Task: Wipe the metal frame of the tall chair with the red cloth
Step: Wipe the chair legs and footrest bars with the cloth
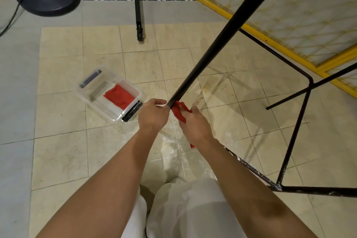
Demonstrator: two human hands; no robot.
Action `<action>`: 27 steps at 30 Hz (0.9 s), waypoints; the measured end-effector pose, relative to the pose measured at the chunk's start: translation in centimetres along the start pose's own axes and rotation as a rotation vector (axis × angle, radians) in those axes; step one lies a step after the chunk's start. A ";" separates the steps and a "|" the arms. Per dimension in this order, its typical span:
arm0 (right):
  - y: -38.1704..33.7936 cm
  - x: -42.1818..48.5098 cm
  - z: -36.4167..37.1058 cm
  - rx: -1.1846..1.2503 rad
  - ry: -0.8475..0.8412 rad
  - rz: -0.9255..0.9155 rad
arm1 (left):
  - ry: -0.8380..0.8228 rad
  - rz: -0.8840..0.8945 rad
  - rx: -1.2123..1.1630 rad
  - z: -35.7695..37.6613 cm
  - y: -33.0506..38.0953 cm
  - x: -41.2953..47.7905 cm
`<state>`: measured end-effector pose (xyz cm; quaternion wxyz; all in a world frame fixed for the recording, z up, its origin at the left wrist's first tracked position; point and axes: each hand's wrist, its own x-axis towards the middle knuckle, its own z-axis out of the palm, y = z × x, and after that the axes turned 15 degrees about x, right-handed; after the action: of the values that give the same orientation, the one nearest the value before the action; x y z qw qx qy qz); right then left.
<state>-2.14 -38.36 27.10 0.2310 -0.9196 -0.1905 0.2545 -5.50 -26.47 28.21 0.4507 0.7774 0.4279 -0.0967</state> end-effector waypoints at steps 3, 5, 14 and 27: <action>0.1 -0.5 -0.4 -0.074 -0.034 -0.058 | 0.008 0.006 -0.005 0.0 0.1 -0.2; -0.1 -0.5 -0.4 -0.133 -0.049 -0.086 | 0.001 0.000 -0.016 -0.1 0.1 -0.3; -0.4 -0.2 1.1 -0.094 0.116 -0.087 | -0.014 -0.007 -0.022 -0.4 0.2 -0.3; 0.9 -1.2 -1.2 -0.034 0.106 -0.037 | -0.013 0.008 -0.005 -0.7 0.2 -0.3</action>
<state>-2.18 -40.07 28.00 0.2298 -0.9319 -0.1991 0.1977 -5.69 -26.17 28.87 0.4560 0.7774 0.4219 -0.0988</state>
